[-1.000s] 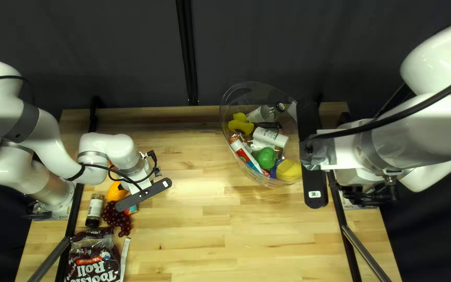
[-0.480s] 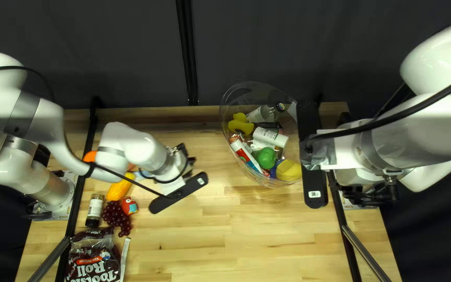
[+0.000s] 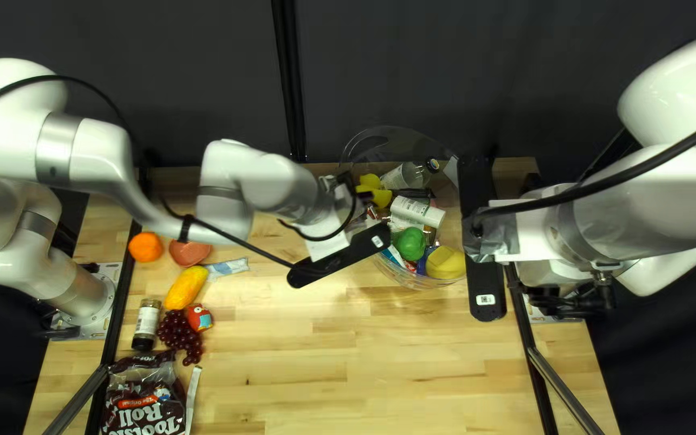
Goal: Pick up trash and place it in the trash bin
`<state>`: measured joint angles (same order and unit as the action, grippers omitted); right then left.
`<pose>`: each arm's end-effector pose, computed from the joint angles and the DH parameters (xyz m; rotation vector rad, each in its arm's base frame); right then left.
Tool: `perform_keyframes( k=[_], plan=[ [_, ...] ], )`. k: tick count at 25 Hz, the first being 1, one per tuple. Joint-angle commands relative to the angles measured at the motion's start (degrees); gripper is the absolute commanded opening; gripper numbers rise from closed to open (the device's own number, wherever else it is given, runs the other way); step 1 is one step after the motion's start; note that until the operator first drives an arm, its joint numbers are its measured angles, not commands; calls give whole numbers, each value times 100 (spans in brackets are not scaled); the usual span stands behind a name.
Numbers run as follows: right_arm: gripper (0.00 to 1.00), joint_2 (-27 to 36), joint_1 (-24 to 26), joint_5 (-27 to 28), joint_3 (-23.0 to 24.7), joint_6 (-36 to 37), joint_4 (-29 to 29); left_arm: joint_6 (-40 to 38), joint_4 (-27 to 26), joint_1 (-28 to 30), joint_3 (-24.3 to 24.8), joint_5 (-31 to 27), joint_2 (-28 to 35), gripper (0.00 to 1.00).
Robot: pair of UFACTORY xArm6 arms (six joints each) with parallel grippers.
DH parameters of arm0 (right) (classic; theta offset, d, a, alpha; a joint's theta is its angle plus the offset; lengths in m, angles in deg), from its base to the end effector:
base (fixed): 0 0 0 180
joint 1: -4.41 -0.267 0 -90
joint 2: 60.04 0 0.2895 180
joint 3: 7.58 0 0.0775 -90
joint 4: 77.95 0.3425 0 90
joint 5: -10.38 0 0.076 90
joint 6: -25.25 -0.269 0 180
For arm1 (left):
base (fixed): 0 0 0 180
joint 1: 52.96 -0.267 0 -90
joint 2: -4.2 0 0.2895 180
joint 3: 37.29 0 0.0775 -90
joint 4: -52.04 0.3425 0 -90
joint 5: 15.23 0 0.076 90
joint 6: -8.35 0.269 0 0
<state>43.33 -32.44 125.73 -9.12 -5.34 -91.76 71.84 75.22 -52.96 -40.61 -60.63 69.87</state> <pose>0.2539 0.1081 0.4411 2.8521 0.0365 -0.0359 0.6481 0.0544 0.2746 -2.0655 1.6266 -0.2219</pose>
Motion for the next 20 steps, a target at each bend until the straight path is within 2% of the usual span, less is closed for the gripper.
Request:
perform_keyframes(
  k=[1, 2, 3, 4, 5, 12, 16, 20],
  plan=[
    [100, 0, 0, 0, 0, 0, 0, 463, -273, -194, -479, 221, -461, 0],
    [100, 0, 0, 0, 0, 0, 0, 496, -297, -206, -486, 242, -473, 0],
    [100, 0, 0, 0, 0, 0, 0, 595, -376, -238, -540, 270, -527, 20],
    [100, 0, 0, 0, 0, 0, 0, 657, -439, -250, -549, 280, -539, 93],
    [100, 0, 0, 0, 0, 0, 0, 707, -503, -257, -538, 264, -524, 100],
    [100, 0, 0, 0, 0, 0, 0, 514, -694, -24, -100, -173, -77, 100],
    [100, 0, 0, 0, 0, 0, 0, -33, -979, 451, -27, -1039, 80, 100],
    [100, 0, 0, 0, 0, 0, 0, -642, -1117, 1038, 433, -1751, 640, 100]
  ],
)
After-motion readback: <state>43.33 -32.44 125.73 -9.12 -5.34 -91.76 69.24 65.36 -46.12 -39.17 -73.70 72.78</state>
